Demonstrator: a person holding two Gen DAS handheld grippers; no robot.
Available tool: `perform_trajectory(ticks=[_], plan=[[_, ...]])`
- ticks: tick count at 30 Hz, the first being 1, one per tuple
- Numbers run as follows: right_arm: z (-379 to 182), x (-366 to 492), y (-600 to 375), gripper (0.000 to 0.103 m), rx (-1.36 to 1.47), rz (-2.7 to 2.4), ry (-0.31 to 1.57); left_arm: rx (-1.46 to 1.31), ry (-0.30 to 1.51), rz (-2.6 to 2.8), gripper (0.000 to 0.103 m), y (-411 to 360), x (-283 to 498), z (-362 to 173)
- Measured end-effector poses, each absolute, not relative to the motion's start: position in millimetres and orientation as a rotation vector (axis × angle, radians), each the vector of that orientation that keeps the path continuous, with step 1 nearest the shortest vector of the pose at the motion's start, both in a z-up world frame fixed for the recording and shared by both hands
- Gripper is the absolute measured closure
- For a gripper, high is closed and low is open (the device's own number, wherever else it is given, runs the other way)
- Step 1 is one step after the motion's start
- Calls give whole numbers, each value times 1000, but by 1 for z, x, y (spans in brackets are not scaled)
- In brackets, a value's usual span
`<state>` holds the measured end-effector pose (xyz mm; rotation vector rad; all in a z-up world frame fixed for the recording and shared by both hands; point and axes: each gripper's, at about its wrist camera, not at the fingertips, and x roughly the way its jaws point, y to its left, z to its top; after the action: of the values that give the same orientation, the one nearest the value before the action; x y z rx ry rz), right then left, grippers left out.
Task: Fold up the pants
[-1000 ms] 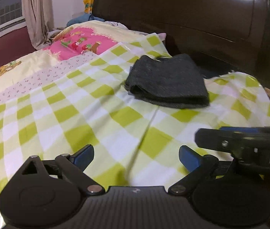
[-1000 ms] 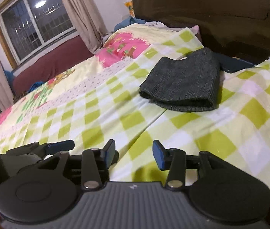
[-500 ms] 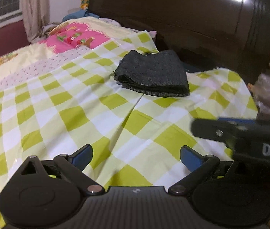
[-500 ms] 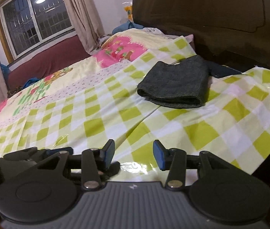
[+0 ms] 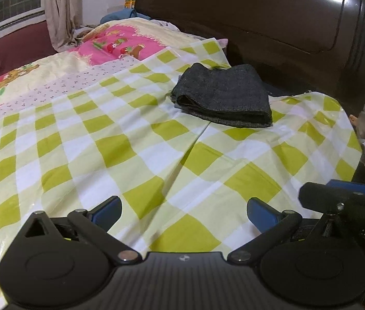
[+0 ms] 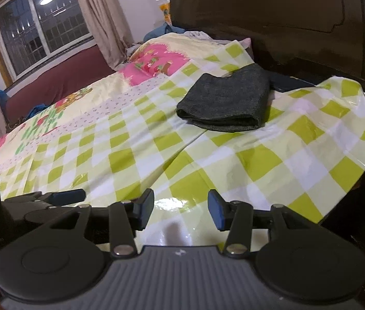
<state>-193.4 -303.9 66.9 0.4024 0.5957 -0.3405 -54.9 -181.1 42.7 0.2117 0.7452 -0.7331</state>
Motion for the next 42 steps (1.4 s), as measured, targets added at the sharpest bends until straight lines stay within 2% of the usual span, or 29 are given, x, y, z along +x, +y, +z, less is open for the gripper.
perform_trajectory(ticks=[22, 42], plan=[[63, -203, -303, 55, 423, -351, 589, 210, 783, -725, 0, -176, -59, 40], [40, -193, -311, 54, 457, -384, 692, 246, 741, -654, 0, -171, -67, 41]])
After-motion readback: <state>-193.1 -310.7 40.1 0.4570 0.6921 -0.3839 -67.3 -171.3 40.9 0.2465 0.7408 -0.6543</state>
